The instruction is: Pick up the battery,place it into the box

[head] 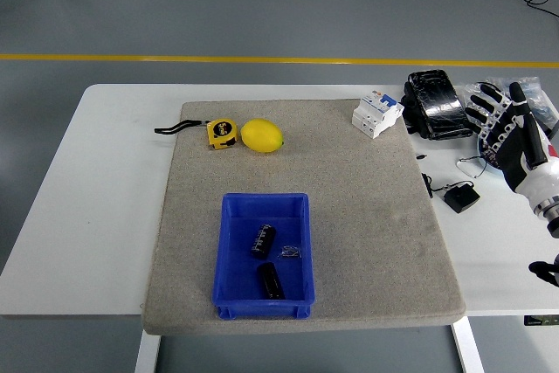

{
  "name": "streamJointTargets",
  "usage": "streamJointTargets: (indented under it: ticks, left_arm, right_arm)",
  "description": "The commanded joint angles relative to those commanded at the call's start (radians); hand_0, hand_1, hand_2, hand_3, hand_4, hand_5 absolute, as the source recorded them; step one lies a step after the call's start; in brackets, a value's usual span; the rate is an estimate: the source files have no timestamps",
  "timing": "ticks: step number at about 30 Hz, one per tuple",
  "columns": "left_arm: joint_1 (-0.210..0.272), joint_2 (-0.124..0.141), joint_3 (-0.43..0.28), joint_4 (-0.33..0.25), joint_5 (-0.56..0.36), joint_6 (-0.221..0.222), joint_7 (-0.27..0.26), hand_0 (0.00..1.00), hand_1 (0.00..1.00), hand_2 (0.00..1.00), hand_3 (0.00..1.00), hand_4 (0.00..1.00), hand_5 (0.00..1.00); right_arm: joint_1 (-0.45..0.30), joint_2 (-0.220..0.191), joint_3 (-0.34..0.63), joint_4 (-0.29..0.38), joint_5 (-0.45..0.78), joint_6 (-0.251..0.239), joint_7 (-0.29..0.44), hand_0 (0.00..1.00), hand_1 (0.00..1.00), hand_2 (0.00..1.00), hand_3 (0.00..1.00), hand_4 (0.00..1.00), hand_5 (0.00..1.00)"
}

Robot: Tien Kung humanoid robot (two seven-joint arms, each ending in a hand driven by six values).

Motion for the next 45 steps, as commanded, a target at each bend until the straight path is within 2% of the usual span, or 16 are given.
streamJointTargets:
  ticks: [8,16,24,27,33,41,43,45]
  left_arm:
    - [-0.001,-0.002,0.003,0.000,0.000,0.003,-0.001,0.718,0.690,0.745,0.668,0.700,0.665]
    - [-0.003,-0.008,0.006,-0.001,-0.003,0.006,-0.004,0.717,0.690,0.745,0.668,0.700,0.665]
    - [0.012,-0.002,0.054,0.000,-0.067,0.032,-0.020,0.717,0.690,0.738,0.663,0.700,0.664]
    - [0.019,0.005,0.066,0.001,-0.084,0.050,-0.032,0.717,0.690,0.738,0.663,0.700,0.664]
    - [0.040,0.008,0.042,0.009,-0.069,0.088,-0.034,0.717,0.689,0.738,0.664,0.699,0.664]
    - [0.074,0.009,-0.043,0.030,-0.032,0.154,-0.031,0.717,0.689,0.737,0.664,0.700,0.664]
    - [0.080,0.011,-0.044,0.035,-0.070,0.175,-0.039,0.717,0.688,0.736,0.664,0.699,0.665]
    - [0.084,0.010,-0.025,0.037,-0.150,0.205,-0.057,0.717,0.688,0.736,0.664,0.699,0.665]
  right_arm:
    - [-0.030,0.017,0.020,-0.014,-0.009,-0.015,0.023,0.836,0.821,0.841,0.873,0.998,0.998]
    - [-0.032,0.025,-0.001,-0.022,-0.013,-0.013,0.024,0.834,0.819,0.839,0.874,0.998,0.998]
    - [-0.030,0.026,-0.023,-0.031,-0.014,-0.012,0.016,0.825,0.814,0.834,0.868,0.998,0.998]
    - [-0.025,0.027,-0.032,-0.036,-0.026,-0.012,0.009,0.825,0.814,0.834,0.868,0.998,0.998]
    - [-0.020,0.026,-0.049,-0.048,-0.032,-0.014,-0.001,0.825,0.814,0.833,0.863,0.998,0.998]
    - [-0.021,0.031,-0.059,-0.060,-0.043,-0.013,-0.006,0.824,0.812,0.832,0.862,0.998,0.998]
    - [-0.021,0.031,-0.058,-0.061,-0.044,-0.013,-0.006,0.823,0.813,0.830,0.862,0.998,0.998]
    - [-0.019,0.031,-0.058,-0.061,-0.044,-0.013,-0.007,0.823,0.813,0.830,0.862,0.998,0.998]
